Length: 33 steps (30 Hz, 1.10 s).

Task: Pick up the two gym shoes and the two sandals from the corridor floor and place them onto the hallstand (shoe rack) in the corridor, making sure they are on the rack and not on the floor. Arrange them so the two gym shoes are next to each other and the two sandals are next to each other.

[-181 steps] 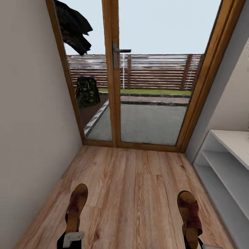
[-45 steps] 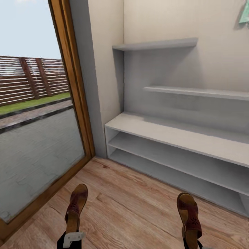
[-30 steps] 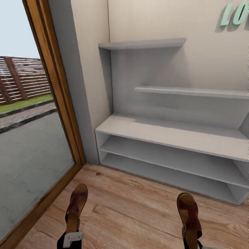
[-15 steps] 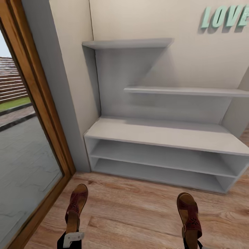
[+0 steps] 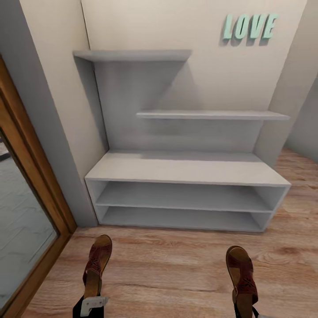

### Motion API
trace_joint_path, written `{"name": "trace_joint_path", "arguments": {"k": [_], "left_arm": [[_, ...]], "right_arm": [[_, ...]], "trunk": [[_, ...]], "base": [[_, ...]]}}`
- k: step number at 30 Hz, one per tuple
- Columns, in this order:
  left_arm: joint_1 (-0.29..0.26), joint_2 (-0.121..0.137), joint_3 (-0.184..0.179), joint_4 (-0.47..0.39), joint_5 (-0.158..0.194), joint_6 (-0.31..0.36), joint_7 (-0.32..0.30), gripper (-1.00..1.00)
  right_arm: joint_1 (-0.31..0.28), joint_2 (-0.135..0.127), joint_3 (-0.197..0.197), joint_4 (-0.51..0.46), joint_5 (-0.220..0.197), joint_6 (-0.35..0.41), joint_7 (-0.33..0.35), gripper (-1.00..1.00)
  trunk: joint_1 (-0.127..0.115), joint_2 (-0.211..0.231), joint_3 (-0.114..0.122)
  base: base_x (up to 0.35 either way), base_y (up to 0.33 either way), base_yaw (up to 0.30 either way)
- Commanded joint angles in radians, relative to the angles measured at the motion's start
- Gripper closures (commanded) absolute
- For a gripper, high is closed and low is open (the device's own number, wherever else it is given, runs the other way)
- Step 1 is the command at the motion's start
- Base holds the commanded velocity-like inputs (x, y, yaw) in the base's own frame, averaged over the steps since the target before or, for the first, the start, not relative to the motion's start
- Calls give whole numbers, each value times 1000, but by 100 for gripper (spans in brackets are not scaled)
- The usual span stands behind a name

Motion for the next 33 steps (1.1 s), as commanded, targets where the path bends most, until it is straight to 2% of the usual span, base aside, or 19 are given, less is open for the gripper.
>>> {"name": "trace_joint_path", "arguments": {"k": [1, 28, 29, 31, 32, 33], "left_arm": [[0, 1, -2, 0, 0, -2, 3, 100], [-6, 2, -7, 19, -6, 16, 5, 100], [-55, 2, -3, -3, -3, 176, 6, 100], [-87, 1, -5, -24, -4, 241, 6, 100], [-139, 0, -6, -54, -5, 338, 5, 100], [-160, -2, -6, -64, -6, 372, 5, 100]], "right_arm": [[0, 2, -6, -2, 7, -1, 7, 100], [0, 2, -6, -10, 7, -1, 7, 100], [0, -8, -23, -10, 7, 1, 6, 100], [0, -9, -54, -10, 6, 2, 6, 100], [0, -10, -144, -12, 4, 2, 8, 100], [0, -10, -179, -12, 4, 3, 9, 100]], "trunk": [[0, 0, -1], [0, 0, -1], [0, 0, -1], [0, 0, -1], [0, 0, -1], [0, 0, -1]], "base": [[0, 0, -134], [0, 0, -12], [0, 0, 0], [0, 0, 0], [0, 0, 0], [0, 0, 0]]}}
